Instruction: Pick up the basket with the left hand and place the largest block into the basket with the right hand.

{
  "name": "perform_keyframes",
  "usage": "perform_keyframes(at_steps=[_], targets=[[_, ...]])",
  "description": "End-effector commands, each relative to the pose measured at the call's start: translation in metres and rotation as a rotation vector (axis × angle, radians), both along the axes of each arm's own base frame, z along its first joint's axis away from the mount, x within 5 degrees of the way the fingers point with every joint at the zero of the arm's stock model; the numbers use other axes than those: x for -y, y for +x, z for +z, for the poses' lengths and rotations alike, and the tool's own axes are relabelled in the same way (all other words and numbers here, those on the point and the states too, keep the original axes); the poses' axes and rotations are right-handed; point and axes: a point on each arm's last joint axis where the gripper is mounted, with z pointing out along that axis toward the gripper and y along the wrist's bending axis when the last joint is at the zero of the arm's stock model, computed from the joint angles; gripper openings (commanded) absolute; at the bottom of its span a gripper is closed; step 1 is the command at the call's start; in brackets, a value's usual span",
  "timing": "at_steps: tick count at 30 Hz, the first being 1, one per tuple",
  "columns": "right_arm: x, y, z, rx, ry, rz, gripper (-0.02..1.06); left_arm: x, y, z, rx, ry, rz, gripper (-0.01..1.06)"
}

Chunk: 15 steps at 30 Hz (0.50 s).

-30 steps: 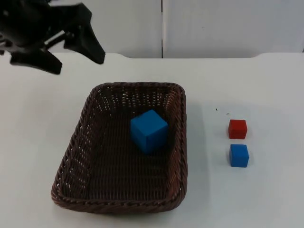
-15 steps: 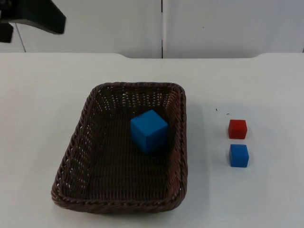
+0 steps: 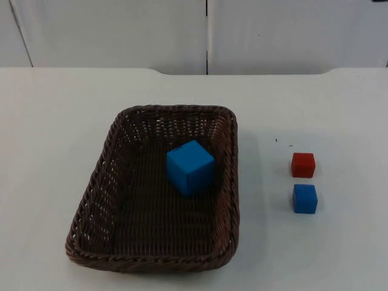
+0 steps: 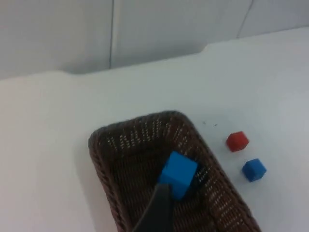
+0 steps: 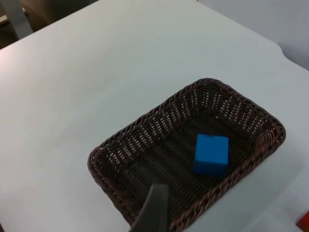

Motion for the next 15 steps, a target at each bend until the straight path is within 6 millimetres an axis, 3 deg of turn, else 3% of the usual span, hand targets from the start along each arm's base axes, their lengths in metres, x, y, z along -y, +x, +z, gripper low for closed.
perform_keyframes(at_steps=[1, 8, 15], targets=[[0.008, -0.007, -0.001, 0.018, 0.015, 0.003, 0.78, -0.002, -0.021, 0.003, 0.036, 0.004, -0.017, 0.81], [0.032, -0.029, -0.013, 0.042, 0.044, 0.003, 0.78, -0.009, -0.074, 0.012, 0.194, -0.042, -0.015, 0.81], [0.051, -0.045, -0.023, 0.063, 0.069, 0.003, 0.78, -0.020, -0.102, 0.003, 0.222, 0.022, 0.033, 0.81]])
